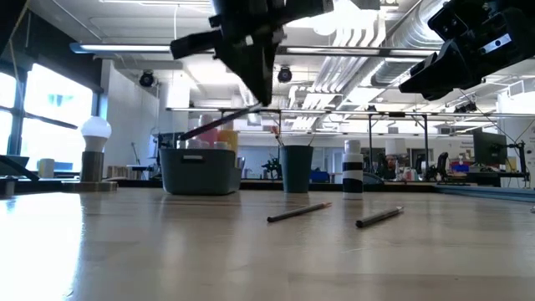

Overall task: Pick & Place Paint Supplies
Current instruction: Put the silver paint brush into the green cup

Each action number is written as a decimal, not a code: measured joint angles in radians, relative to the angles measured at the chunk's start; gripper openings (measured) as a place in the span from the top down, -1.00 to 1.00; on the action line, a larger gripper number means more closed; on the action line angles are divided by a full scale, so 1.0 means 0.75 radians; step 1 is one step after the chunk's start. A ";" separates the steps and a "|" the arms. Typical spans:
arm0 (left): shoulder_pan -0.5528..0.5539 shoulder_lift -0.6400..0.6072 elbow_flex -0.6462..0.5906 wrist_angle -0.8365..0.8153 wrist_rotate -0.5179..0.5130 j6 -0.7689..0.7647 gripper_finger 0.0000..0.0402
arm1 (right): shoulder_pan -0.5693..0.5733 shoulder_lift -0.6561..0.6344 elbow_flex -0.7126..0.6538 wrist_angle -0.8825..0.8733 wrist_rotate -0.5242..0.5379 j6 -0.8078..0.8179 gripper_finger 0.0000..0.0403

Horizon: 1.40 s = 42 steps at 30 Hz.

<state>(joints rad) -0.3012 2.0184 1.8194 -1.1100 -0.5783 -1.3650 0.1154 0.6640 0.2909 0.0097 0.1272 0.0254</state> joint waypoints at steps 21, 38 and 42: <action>0.140 -0.249 0.002 -0.063 -0.752 0.803 1.00 | 0.000 0.000 0.000 0.002 0.016 0.099 0.99; 0.657 -0.259 0.002 0.712 -0.064 1.673 1.00 | 0.001 0.000 0.000 0.002 0.011 0.114 0.99; 0.742 -0.259 0.002 0.958 0.197 1.812 1.00 | 0.001 0.000 0.000 0.001 0.011 0.113 0.99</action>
<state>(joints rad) 0.2553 1.8240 1.8210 -0.3917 -0.4305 -0.0058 0.1158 0.6640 0.2909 0.0106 0.1352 0.1104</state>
